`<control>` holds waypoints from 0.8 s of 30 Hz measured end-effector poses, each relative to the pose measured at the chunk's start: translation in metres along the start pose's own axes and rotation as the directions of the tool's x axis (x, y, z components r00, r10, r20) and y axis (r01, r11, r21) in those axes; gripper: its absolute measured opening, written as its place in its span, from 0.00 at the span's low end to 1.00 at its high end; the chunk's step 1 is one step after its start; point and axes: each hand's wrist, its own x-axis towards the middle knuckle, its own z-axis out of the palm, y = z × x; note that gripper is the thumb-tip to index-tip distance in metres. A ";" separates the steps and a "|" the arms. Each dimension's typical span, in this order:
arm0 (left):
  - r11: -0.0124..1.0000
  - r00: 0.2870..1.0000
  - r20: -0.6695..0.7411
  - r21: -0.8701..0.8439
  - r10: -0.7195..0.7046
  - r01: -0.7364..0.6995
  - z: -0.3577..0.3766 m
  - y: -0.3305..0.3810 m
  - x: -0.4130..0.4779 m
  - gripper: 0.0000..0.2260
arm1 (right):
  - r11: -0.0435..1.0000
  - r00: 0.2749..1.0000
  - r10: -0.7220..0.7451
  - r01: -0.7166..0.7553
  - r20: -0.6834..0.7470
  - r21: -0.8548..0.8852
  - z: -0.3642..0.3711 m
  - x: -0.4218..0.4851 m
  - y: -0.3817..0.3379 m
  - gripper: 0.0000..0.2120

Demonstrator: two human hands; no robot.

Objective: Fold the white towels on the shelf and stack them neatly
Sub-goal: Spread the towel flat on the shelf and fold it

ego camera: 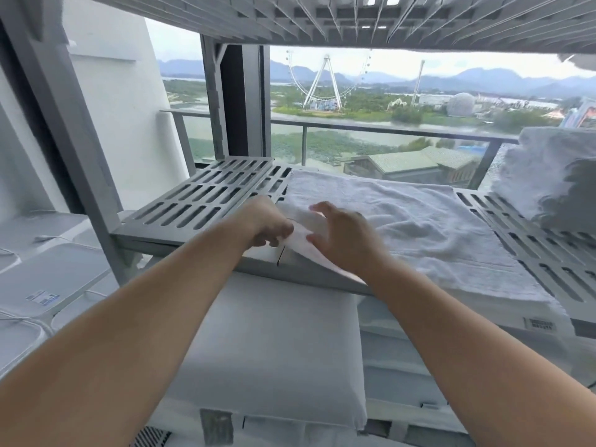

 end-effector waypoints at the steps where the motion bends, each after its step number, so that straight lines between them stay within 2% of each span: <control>1: 1.000 1.000 0.011 -0.030 0.001 0.000 -0.005 -0.001 -0.004 0.08 | 0.998 0.997 0.060 -0.060 -0.052 0.001 0.004 0.005 0.000 0.07; 3: 1.000 0.997 0.071 -0.017 -0.001 0.002 -0.011 -0.006 -0.015 0.07 | 0.970 0.960 0.231 -0.213 -0.160 0.120 0.009 0.008 0.006 0.12; 4: 0.999 0.993 0.116 0.033 -0.017 0.013 -0.012 -0.011 -0.021 0.07 | 0.917 0.922 0.343 -0.288 -0.177 0.274 0.008 0.008 0.008 0.13; 6: 0.989 0.976 0.201 0.134 -0.082 0.055 -0.011 -0.020 -0.031 0.10 | 0.770 0.852 0.499 -0.355 -0.155 0.530 0.006 0.003 0.010 0.12; 7: 0.984 0.968 0.224 0.163 -0.109 0.073 -0.010 -0.025 -0.035 0.12 | 0.744 0.840 0.517 -0.347 -0.164 0.571 0.006 -0.001 0.009 0.12; 9: 0.982 0.974 0.196 0.173 -0.114 0.080 -0.008 -0.031 -0.037 0.12 | 0.822 0.875 0.428 -0.272 -0.228 0.500 0.006 -0.010 0.005 0.13; 11: 0.987 0.993 0.088 0.151 -0.077 0.063 -0.007 -0.032 -0.036 0.12 | 0.925 0.929 0.262 -0.165 -0.261 0.342 0.006 -0.018 0.000 0.13; 12: 0.984 0.999 0.011 0.172 -0.039 0.037 -0.005 -0.031 -0.033 0.13 | 0.949 0.934 0.221 -0.138 -0.281 0.285 0.007 -0.021 -0.001 0.14; 14: 0.962 0.990 -0.133 0.271 0.047 -0.009 0.003 -0.026 -0.026 0.14 | 0.939 0.914 0.260 -0.164 -0.312 0.303 0.007 -0.024 0.003 0.14; 15: 0.950 0.979 -0.187 0.311 0.079 -0.017 0.008 -0.024 -0.021 0.14 | 0.896 0.895 0.332 -0.200 -0.298 0.397 0.006 -0.025 0.007 0.14; 17: 0.940 0.954 -0.277 0.342 0.112 -0.011 0.021 -0.020 -0.009 0.11 | 0.737 0.845 0.495 -0.282 -0.205 0.614 0.001 -0.026 0.014 0.12; 20: 0.916 0.927 -0.358 0.398 0.109 0.045 0.037 -0.016 0.009 0.09 | 0.526 0.774 0.627 -0.335 -0.090 0.782 0.000 -0.026 0.024 0.09; 24: 0.901 0.956 -0.290 0.422 0.032 0.098 0.053 -0.012 0.029 0.26 | 0.416 0.729 0.681 -0.315 -0.063 0.853 0.001 -0.021 0.040 0.08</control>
